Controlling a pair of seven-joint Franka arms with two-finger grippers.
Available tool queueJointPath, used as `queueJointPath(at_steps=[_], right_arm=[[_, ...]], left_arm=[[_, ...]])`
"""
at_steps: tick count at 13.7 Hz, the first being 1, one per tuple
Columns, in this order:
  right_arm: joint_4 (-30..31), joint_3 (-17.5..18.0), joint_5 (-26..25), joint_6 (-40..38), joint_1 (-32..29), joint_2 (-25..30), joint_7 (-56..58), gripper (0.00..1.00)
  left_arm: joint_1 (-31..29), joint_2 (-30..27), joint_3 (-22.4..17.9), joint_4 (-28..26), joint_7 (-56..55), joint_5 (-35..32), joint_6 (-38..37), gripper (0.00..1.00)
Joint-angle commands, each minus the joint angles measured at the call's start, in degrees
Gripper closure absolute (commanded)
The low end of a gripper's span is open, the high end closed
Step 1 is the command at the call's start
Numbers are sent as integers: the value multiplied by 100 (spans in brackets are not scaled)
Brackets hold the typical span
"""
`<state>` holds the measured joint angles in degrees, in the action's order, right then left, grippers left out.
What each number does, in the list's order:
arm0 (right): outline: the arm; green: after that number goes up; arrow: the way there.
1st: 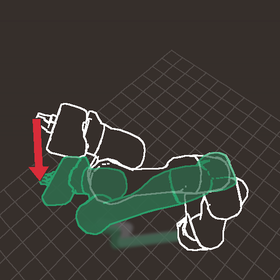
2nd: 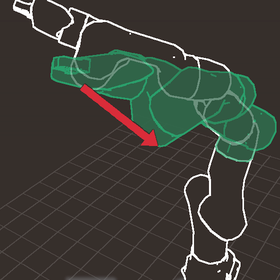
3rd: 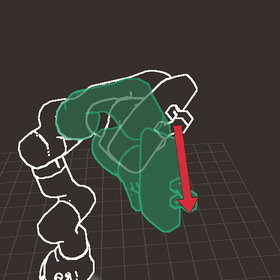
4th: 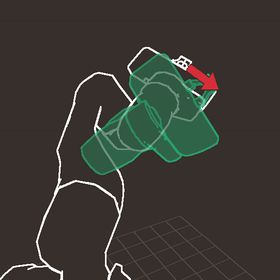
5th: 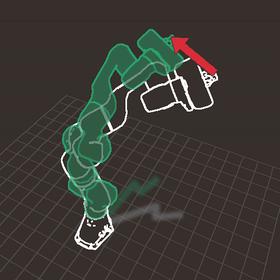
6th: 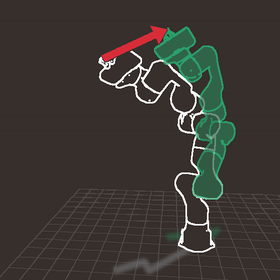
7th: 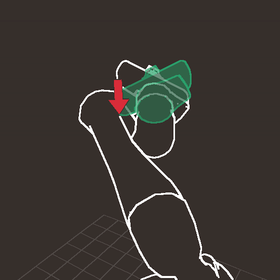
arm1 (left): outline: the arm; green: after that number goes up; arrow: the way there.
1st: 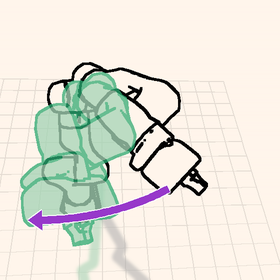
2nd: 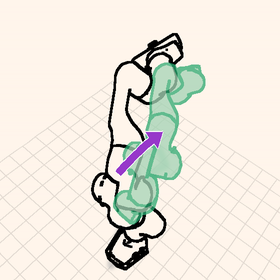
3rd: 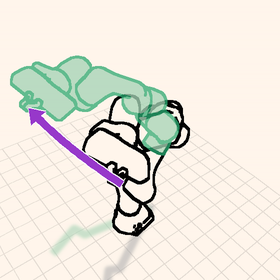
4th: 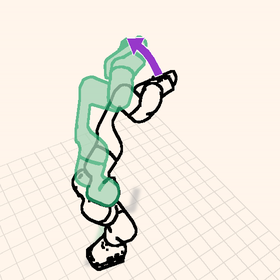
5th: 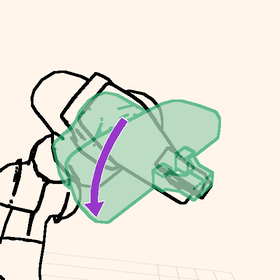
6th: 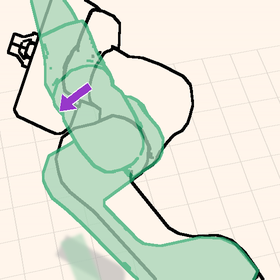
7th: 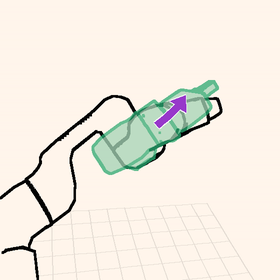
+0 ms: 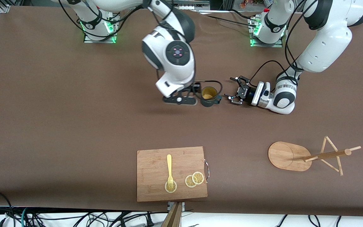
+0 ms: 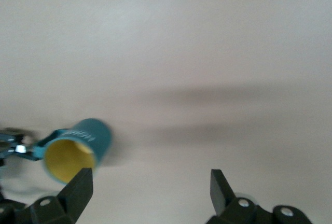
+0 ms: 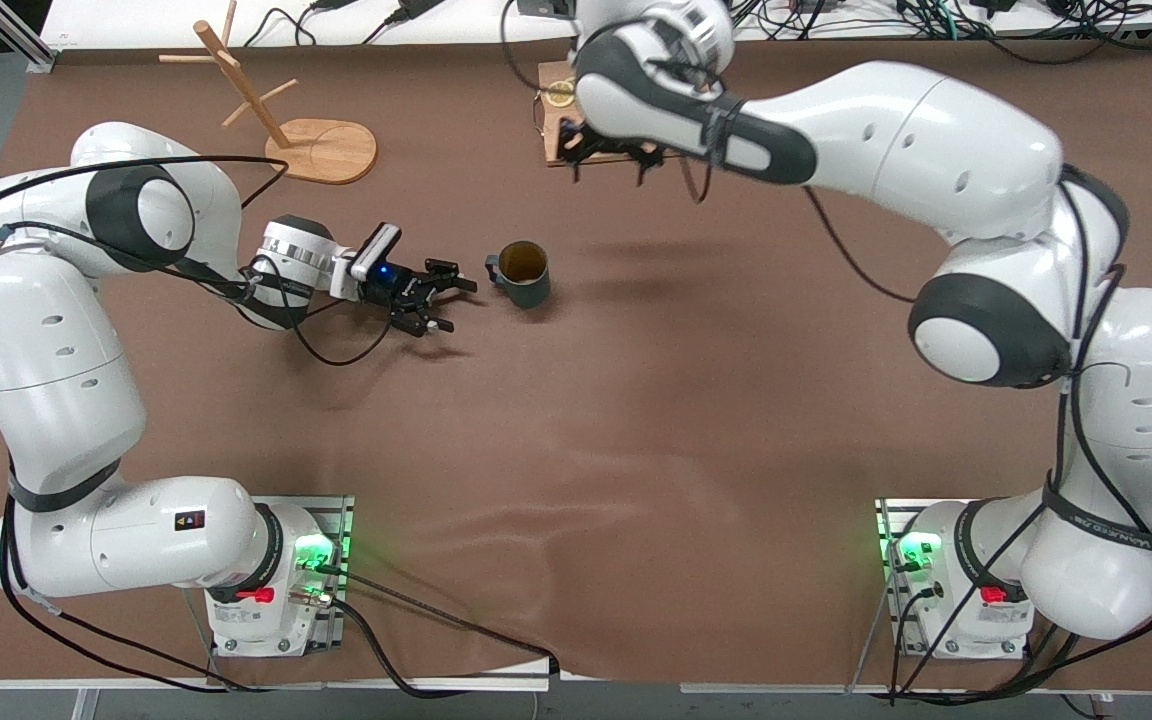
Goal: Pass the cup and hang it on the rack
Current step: 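Carry the mug toward the left gripper with the right gripper, then release the mug with the right gripper and withdraw it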
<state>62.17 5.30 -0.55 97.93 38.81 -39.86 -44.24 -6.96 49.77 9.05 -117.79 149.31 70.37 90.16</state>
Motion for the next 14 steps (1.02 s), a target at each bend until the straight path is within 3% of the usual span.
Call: queueJointPath(at_steps=[1, 4, 9, 11, 14], right_arm=[[58, -116, -279, -432, -364, 381, 1131, 0], [58, -222, -305, -792, -1023, 707, 2328, 0], [67, -416, -270, -1232, -2104, 1155, 4280, 0], [93, -372, -244, -1232, -2544, 1427, 4432, 0], [777, -372, -296, -1285, -2913, 2182, 4388, 0]], left_arm=[[159, 173, -17, 256, 310, 292, -25, 0], [265, 174, -26, 449, 371, 495, 159, 0], [230, 138, -298, 811, 573, 21, 336, 0], [212, 138, -342, 811, 582, 99, 362, 0], [256, 138, -211, 819, 512, 283, 591, 0]])
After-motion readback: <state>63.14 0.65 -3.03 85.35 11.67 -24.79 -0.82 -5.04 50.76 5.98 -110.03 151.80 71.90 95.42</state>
